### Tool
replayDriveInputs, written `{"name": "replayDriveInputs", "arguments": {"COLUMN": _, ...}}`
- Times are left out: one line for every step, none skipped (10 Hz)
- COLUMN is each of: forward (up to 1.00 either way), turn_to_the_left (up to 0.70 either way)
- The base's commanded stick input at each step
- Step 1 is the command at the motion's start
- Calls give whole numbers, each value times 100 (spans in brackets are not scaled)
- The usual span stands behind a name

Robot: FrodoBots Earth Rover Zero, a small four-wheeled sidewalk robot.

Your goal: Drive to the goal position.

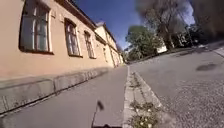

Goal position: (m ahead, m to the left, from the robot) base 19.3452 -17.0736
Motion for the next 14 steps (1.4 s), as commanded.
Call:
{"name": "replayDriveInputs", "arguments": {"forward": 70, "turn_to_the_left": 35}}
{"name": "replayDriveInputs", "arguments": {"forward": 70, "turn_to_the_left": 35}}
{"name": "replayDriveInputs", "arguments": {"forward": 70, "turn_to_the_left": 35}}
{"name": "replayDriveInputs", "arguments": {"forward": 70, "turn_to_the_left": 35}}
{"name": "replayDriveInputs", "arguments": {"forward": 70, "turn_to_the_left": 35}}
{"name": "replayDriveInputs", "arguments": {"forward": 70, "turn_to_the_left": 35}}
{"name": "replayDriveInputs", "arguments": {"forward": 70, "turn_to_the_left": 18}}
{"name": "replayDriveInputs", "arguments": {"forward": 70, "turn_to_the_left": 0}}
{"name": "replayDriveInputs", "arguments": {"forward": 70, "turn_to_the_left": 0}}
{"name": "replayDriveInputs", "arguments": {"forward": 70, "turn_to_the_left": 0}}
{"name": "replayDriveInputs", "arguments": {"forward": 70, "turn_to_the_left": -1}}
{"name": "replayDriveInputs", "arguments": {"forward": 70, "turn_to_the_left": -8}}
{"name": "replayDriveInputs", "arguments": {"forward": 70, "turn_to_the_left": -33}}
{"name": "replayDriveInputs", "arguments": {"forward": 70, "turn_to_the_left": -35}}
